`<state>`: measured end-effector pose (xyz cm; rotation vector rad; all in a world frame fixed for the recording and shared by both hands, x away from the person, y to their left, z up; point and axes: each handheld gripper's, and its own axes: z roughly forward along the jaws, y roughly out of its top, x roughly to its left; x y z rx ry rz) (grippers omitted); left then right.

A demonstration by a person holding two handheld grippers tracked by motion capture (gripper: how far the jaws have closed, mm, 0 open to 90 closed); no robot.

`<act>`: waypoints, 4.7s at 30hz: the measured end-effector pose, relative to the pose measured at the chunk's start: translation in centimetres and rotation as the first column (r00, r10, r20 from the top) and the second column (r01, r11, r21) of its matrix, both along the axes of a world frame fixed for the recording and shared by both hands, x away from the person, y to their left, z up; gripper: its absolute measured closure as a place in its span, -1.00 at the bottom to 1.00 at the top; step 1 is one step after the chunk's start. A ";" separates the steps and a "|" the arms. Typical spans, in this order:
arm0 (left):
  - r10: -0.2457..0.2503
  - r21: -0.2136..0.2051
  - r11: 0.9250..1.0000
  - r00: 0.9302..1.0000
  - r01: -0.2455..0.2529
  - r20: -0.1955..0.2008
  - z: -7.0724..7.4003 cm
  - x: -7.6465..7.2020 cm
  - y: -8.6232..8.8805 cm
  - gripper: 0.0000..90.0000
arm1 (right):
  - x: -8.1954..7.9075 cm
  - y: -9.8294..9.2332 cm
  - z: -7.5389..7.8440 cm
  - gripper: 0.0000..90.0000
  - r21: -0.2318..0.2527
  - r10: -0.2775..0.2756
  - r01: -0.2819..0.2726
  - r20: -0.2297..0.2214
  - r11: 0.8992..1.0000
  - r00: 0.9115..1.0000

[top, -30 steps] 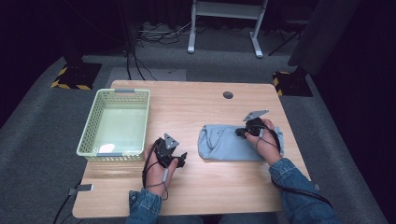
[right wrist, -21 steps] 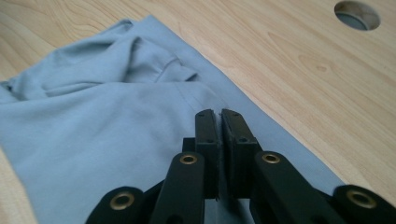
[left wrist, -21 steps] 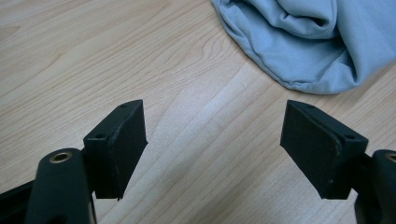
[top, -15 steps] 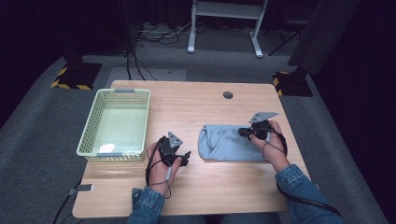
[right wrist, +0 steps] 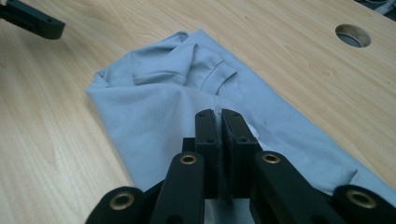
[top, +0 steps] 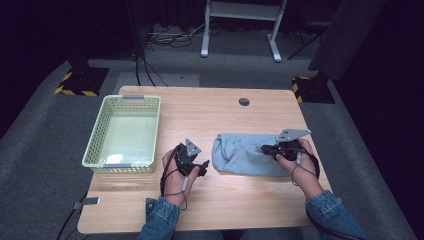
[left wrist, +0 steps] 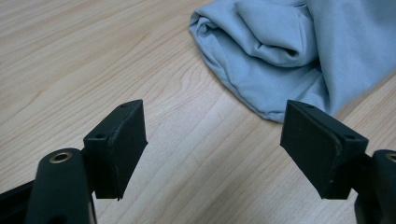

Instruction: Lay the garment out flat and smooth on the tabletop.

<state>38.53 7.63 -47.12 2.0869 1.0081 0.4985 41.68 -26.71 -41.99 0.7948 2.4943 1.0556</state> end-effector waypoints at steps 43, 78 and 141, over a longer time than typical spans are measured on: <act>-0.061 0.008 0.998 0.998 0.061 0.006 0.3 0.8 -2.4 -0.51 | -7.6 -2.6 1.8 0.39 0.037 -0.023 0.024 -0.017 0.999 1.000; 0.024 0.000 1.000 1.000 -0.024 0.007 0.4 -1.0 1.2 -0.52 | -3.6 -0.2 -0.7 0.37 -0.024 -0.031 0.030 -0.015 0.999 0.999; 0.017 -0.006 1.000 1.000 -0.017 0.005 0.6 -1.2 1.4 -0.52 | -2.9 3.3 -3.9 0.88 -0.030 0.093 -0.095 -0.069 0.995 0.993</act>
